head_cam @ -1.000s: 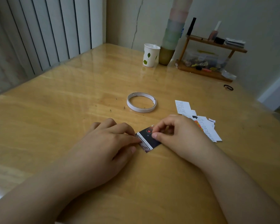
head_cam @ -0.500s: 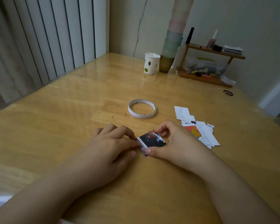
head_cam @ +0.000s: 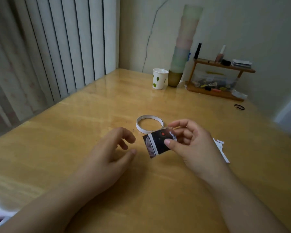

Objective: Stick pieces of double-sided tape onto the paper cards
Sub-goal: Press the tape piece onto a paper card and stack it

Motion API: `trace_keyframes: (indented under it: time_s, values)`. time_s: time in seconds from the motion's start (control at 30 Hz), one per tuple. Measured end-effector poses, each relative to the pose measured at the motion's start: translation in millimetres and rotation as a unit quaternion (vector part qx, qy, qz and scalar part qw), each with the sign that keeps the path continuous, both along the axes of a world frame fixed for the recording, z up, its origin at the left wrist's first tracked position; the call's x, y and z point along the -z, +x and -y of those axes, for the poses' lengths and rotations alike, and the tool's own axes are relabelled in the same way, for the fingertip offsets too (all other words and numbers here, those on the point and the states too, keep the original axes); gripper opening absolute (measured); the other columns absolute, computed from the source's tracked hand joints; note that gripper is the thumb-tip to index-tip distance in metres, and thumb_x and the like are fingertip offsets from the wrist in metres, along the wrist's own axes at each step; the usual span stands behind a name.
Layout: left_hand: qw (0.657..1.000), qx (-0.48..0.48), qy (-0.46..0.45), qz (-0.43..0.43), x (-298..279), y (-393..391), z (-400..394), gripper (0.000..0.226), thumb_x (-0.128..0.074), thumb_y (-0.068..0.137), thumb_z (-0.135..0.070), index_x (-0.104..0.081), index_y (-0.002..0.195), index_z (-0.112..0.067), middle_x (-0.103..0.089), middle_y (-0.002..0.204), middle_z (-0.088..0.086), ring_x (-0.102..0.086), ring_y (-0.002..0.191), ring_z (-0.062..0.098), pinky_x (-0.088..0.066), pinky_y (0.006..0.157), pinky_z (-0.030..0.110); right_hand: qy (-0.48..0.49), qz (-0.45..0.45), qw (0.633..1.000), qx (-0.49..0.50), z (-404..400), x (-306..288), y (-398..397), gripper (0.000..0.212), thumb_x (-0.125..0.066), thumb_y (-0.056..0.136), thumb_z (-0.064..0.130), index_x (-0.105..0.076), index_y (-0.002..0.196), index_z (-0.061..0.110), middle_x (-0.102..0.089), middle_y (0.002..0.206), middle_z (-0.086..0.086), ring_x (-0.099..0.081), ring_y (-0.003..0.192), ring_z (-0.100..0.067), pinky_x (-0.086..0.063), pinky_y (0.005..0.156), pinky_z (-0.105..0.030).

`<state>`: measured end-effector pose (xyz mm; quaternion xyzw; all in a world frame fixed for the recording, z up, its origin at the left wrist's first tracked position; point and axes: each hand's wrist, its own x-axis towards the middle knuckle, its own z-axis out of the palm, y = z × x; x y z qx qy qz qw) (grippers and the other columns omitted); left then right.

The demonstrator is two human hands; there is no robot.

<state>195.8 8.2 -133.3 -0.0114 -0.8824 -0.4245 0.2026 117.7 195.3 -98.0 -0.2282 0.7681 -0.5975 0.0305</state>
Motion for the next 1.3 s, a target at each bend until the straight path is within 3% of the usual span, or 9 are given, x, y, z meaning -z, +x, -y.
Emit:
trace_keyframes:
  time_s: [0.13, 0.27, 0.33, 0.53, 0.63, 0.73, 0.9, 1.07, 1.3]
  values:
    - [0.961, -0.016, 0.21, 0.18, -25, -9, -9, 0.02, -0.055, 0.09, -0.03, -0.066, 0.082, -0.015, -0.069, 0.074, -0.001, -0.061, 0.068, 0.016, -0.049, 0.072, 0.036, -0.035, -0.086, 0.995, 0.034, -2, -8, 3, 0.032, -0.077, 0.073, 0.001, -0.064, 0.086, 0.028, -0.071, 0.084, 0.017, -0.06, 0.079, 0.001, -0.044, 0.079, -0.032]
    - [0.819, 0.11, 0.453, 0.334, -50, -22, -23, 0.05, -0.048, 0.081, -0.05, -0.064, 0.08, -0.003, -0.065, 0.071, 0.012, -0.058, 0.059, 0.021, -0.048, 0.062, 0.032, -0.053, -0.16, 0.985, 0.033, -2, -10, 6, 0.033, -0.075, 0.071, 0.007, -0.064, 0.083, 0.035, -0.071, 0.087, 0.016, -0.061, 0.085, -0.004, -0.043, 0.08, -0.028]
    - [0.795, 0.123, 0.501, 0.32, -51, -28, -31, 0.037, -0.056, 0.078, -0.043, -0.061, 0.078, -0.006, -0.061, 0.068, 0.009, -0.056, 0.055, 0.019, -0.05, 0.056, 0.029, -0.042, -0.171, 0.984, 0.037, -4, -11, 6, 0.037, -0.074, 0.076, -0.002, -0.063, 0.082, 0.033, -0.07, 0.082, 0.019, -0.06, 0.085, 0.0, -0.041, 0.073, -0.025]
    - [0.81, 0.069, 0.564, 0.148, -32, -42, -37, 0.007, -0.067, 0.063, -0.009, -0.064, 0.068, -0.005, -0.062, 0.057, 0.006, -0.061, 0.05, 0.013, -0.053, 0.05, 0.022, -0.051, -0.113, 0.99, 0.073, -9, -9, -3, 0.038, -0.05, 0.085, -0.011, -0.06, 0.087, 0.025, -0.07, 0.088, 0.01, -0.062, 0.084, -0.004, -0.046, 0.074, -0.016]
    - [0.838, 0.044, 0.537, 0.089, -26, -40, -30, 0.011, -0.071, 0.059, -0.01, -0.061, 0.064, -0.011, -0.062, 0.057, 0.007, -0.059, 0.056, 0.02, -0.053, 0.056, 0.029, -0.065, 0.027, 0.995, 0.064, -4, -5, -6, 0.009, -0.053, 0.094, 0.022, -0.06, 0.095, 0.018, -0.071, 0.083, 0.005, -0.065, 0.075, -0.006, -0.053, 0.066, -0.019]
    - [0.878, 0.034, 0.474, 0.063, -25, -36, -31, 0.013, -0.074, 0.054, -0.016, -0.066, 0.064, -0.013, -0.066, 0.068, 0.014, -0.06, 0.067, 0.026, -0.05, 0.063, 0.035, -0.022, 0.066, 0.998, 0.009, 0, -2, -1, 0.044, -0.055, 0.07, 0.056, -0.066, 0.093, 0.021, -0.07, 0.069, 0.01, -0.065, 0.069, -0.004, -0.055, 0.066, -0.022]
    - [0.887, 0.058, 0.453, 0.065, -24, -33, -35, 0.025, -0.073, 0.053, -0.019, -0.066, 0.072, -0.004, -0.067, 0.067, 0.014, -0.062, 0.06, 0.021, -0.054, 0.06, 0.03, -0.002, 0.02, 1.0, 0.008, 3, 3, 2, 0.004, -0.067, 0.084, 0.024, -0.071, 0.086, 0.023, -0.07, 0.066, 0.003, -0.06, 0.055, -0.003, -0.048, 0.058, -0.017]
    - [0.894, 0.051, 0.44, 0.068, -26, -32, -36, 0.011, -0.067, 0.062, -0.021, -0.067, 0.054, -0.013, -0.062, 0.053, 0.005, -0.056, 0.049, 0.013, -0.051, 0.05, 0.02, -0.016, 0.02, 0.999, 0.021, -1, 1, -2, 0.008, -0.066, 0.085, 0.021, -0.07, 0.079, 0.017, -0.068, 0.059, 0.0, -0.058, 0.049, -0.005, -0.047, 0.056, -0.018]
    - [0.924, 0.027, 0.38, 0.038, -23, -33, -36, 0.02, -0.063, 0.082, -0.01, -0.063, 0.062, -0.008, -0.064, 0.055, 0.006, -0.057, 0.049, 0.013, -0.05, 0.054, 0.021, -0.041, 0.092, 0.995, 0.0, 0, 4, -2, 0.014, -0.059, 0.091, 0.018, -0.07, 0.087, 0.009, -0.069, 0.068, -0.004, -0.059, 0.054, -0.008, -0.049, 0.055, -0.02]
